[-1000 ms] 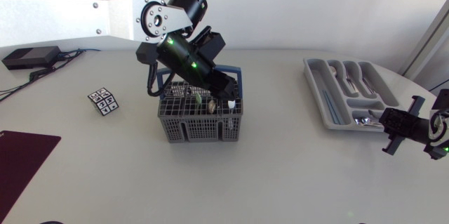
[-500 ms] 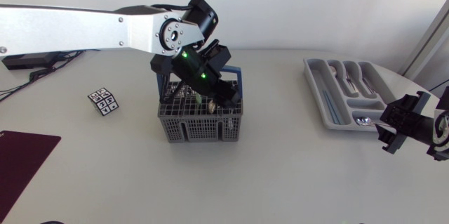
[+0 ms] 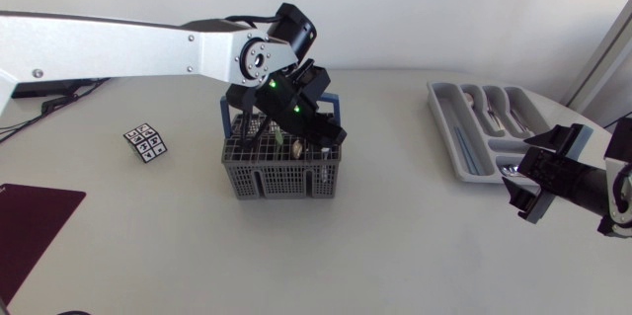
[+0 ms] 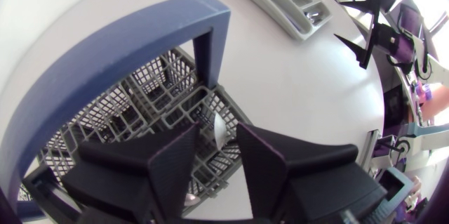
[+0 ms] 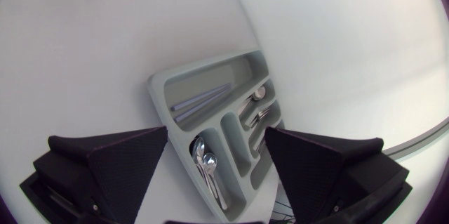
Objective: Transfer all utensils from the basket to the drawer tray.
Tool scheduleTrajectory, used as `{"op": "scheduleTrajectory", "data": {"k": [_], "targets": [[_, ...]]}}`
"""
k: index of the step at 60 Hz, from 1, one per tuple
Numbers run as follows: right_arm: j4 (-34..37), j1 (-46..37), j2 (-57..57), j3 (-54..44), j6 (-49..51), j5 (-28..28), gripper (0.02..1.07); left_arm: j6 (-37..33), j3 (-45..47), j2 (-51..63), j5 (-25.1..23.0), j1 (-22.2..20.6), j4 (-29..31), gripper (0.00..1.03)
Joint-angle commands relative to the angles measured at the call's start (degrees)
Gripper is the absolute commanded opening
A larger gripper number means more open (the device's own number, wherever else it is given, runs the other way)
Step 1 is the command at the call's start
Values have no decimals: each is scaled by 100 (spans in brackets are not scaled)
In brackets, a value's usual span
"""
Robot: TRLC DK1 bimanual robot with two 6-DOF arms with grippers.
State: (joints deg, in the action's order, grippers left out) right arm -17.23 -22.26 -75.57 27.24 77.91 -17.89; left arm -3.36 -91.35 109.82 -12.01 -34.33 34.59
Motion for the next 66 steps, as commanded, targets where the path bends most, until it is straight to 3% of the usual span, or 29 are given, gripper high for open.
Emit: {"op": "scheduleTrajectory", "data": {"k": [1,11,44,66], "targets": [[89,108,183,-184,-136,40,103,116,-137,110,50,-48,-66,18],[133,275,359,-325,-206,75,103,116,-67,39,67,-57,-110,4],[950,1418,1466,-369,-856,576,103,151,179,-848,-117,-127,-128,4],[2312,2657,2099,325,-2078,708,103,283,170,-1402,-891,110,110,4]]}}
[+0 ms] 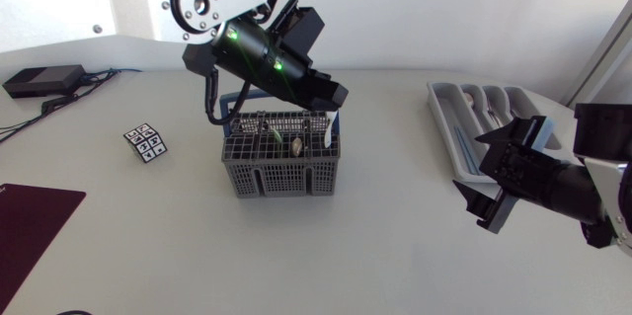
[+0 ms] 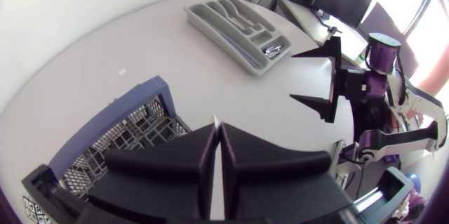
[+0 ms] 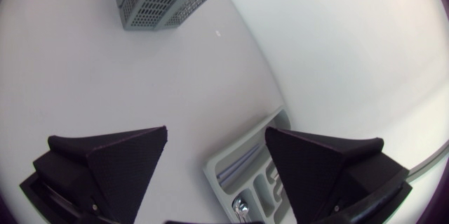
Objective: Transfer all utensils from the basket to the drawer tray.
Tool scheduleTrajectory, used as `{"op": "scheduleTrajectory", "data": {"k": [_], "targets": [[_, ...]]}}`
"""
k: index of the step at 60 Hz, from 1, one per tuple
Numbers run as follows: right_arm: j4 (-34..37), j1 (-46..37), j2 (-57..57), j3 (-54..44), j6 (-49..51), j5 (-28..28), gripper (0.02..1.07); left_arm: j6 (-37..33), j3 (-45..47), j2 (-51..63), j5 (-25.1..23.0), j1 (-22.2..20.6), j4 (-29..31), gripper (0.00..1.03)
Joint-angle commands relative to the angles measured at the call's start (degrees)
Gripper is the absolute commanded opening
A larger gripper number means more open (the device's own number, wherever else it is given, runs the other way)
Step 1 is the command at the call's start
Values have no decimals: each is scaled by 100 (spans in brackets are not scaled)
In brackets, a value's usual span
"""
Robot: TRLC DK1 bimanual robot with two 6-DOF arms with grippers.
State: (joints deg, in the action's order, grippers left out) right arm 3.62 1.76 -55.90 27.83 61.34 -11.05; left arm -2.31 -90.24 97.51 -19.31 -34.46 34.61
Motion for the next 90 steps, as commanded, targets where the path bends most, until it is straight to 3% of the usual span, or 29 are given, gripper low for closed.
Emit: {"op": "scheduleTrajectory", "data": {"k": [1,13,23,36,43,59,75,81,90], "targets": [[289,334,149,310,-492,24,103,178,41,-180,-205,150,134,4],[1036,1063,255,882,-1335,-301,102,143,59,-470,-679,352,204,4],[1466,1846,62,1303,-1924,-618,102,-323,182,-681,-1365,352,468,4],[1783,2048,-299,1752,-2460,-1760,101,-1009,375,-760,-1875,106,925,4],[1888,2223,-475,1875,-2583,-2156,95,-1316,481,-822,-2156,-114,1109,4],[2029,2531,-571,1919,-2671,-2657,66,-1615,542,-839,-2376,-386,1285,4],[2213,2593,-598,1954,-2671,-3008,15,-1668,586,-936,-2490,-413,1285,4],[2328,2593,-615,1989,-2654,-3096,8,-1677,613,-945,-2490,-439,1285,4],[2486,2593,-606,1980,-2601,-3158,8,-1668,595,-962,-2490,-439,1276,4]]}}
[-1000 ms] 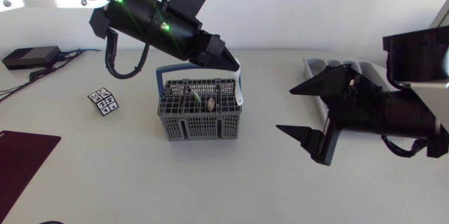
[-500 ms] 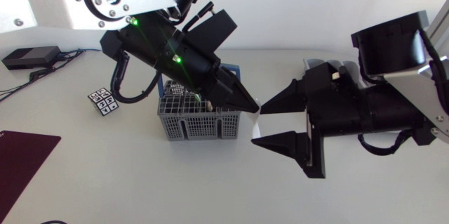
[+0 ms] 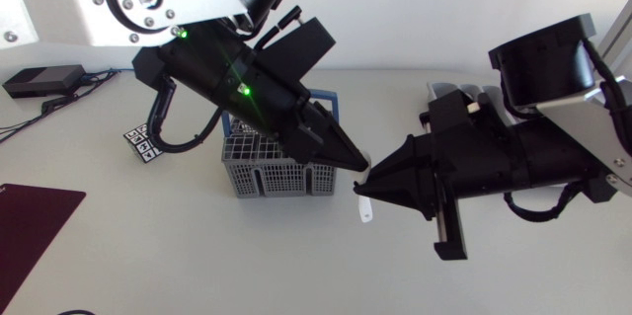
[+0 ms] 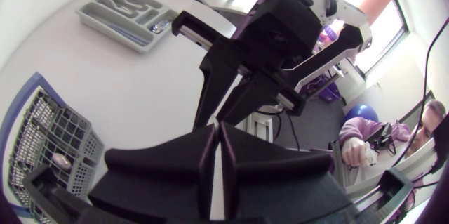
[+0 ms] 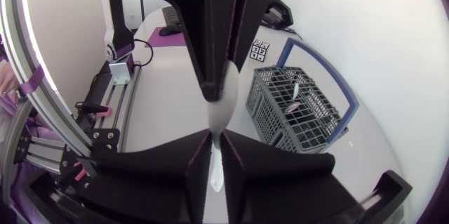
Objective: Transfer all utensils from the basket to the drawer tray.
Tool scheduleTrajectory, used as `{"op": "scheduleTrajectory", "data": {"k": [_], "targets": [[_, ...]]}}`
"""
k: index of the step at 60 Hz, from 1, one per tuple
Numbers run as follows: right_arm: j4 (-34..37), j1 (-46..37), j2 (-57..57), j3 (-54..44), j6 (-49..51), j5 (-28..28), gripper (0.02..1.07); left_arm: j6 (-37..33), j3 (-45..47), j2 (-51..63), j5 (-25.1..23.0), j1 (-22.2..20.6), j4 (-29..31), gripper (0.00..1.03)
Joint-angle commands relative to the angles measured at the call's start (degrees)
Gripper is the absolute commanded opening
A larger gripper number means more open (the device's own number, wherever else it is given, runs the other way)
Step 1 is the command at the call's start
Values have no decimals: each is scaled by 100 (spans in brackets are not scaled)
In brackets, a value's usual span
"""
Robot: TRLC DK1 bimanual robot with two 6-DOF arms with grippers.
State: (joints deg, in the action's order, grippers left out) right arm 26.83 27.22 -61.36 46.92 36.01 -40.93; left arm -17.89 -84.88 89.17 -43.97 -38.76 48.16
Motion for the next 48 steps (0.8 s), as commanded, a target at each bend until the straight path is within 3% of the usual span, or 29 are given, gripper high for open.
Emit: {"op": "scheduleTrajectory", "data": {"k": [1,3,6,11,16,19,25,33,48], "targets": [[174,46,-60,63,-68,-170,8,-109,59,-127,-24,0,-79,4],[191,46,-51,46,-68,-161,8,-109,33,-127,-24,0,-88,7],[235,46,-42,37,-59,-161,8,-92,7,-154,-33,0,-88,21],[314,46,-16,11,-6,-161,8,-57,-64,-171,-33,18,-96,36],[358,20,10,-51,38,-117,8,-48,-152,-207,-24,97,-123,64],[376,-59,10,-112,99,-65,8,40,-222,-242,-24,229,-176,71],[472,-376,10,-236,363,32,8,374,-231,-391,-24,510,-571,78],[525,-1149,10,-385,846,208,8,655,-301,-470,20,967,-791,79],[411,-2837,-113,-508,1954,560,8,304,-99,-558,635,1486,-800,79]]}}
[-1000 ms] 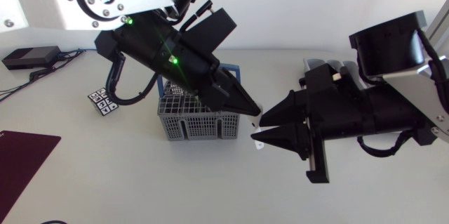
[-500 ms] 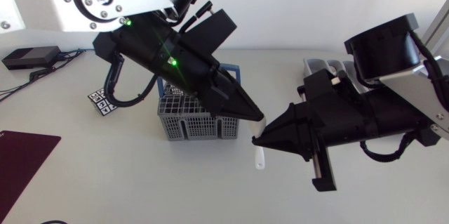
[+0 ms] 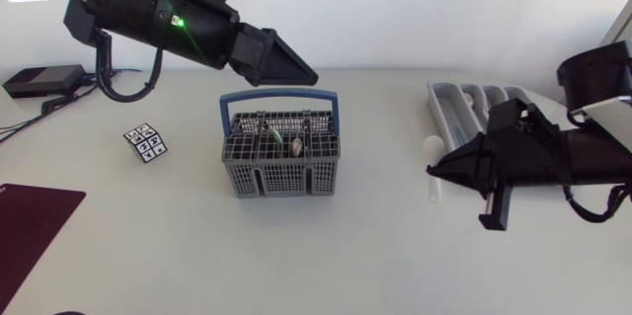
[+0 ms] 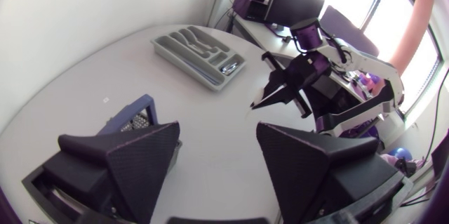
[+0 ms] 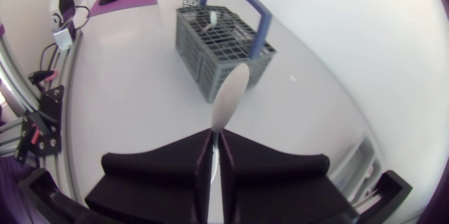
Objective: Transfer all utensils from the basket to the drawer tray.
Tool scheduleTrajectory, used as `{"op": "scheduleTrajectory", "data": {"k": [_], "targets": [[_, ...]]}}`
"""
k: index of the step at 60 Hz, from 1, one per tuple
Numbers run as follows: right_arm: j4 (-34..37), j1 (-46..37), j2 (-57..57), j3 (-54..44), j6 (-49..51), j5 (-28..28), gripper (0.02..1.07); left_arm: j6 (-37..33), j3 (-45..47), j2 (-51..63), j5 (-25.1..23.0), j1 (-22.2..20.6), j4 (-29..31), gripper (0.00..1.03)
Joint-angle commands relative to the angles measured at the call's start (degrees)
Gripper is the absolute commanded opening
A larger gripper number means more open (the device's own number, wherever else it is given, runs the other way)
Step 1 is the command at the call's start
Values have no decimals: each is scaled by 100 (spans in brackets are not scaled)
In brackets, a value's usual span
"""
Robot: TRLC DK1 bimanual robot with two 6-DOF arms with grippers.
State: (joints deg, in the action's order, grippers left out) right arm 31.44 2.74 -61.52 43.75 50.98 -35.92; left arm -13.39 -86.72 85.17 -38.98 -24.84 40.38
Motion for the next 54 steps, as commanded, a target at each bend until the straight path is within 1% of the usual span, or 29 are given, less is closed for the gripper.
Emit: {"op": "scheduleTrajectory", "data": {"k": [1,6,11,15,18,22,28,38,47,54], "targets": [[-94,-503,-106,-209,527,68,8,-208,102,-167,172,111,-21,79],[-463,-942,-176,-340,861,367,8,-533,243,-220,330,208,31,79],[-1061,-1408,-256,-569,1248,701,8,-911,419,-308,611,225,93,79],[-1562,-1812,-440,-666,1538,894,8,-1219,498,-343,769,225,251,81],[-2072,-2094,-695,-710,1626,1035,8,-1351,551,-360,866,225,295,81],[-2318,-2419,-1003,-639,1810,1043,8,-1491,603,-369,1077,216,304,81],[-3188,-2779,-1635,-595,2074,1298,8,-1702,718,-395,1349,164,304,82],[-4348,-3096,-2550,-472,2443,1606,8,-2001,920,-519,1727,6,313,82],[-4990,-3227,-3147,-384,2751,1826,8,-2194,1069,-650,1921,-47,356,82],[-5508,-3271,-3508,-393,2979,2019,10,-2379,1219,-729,2202,-170,356,83]]}}
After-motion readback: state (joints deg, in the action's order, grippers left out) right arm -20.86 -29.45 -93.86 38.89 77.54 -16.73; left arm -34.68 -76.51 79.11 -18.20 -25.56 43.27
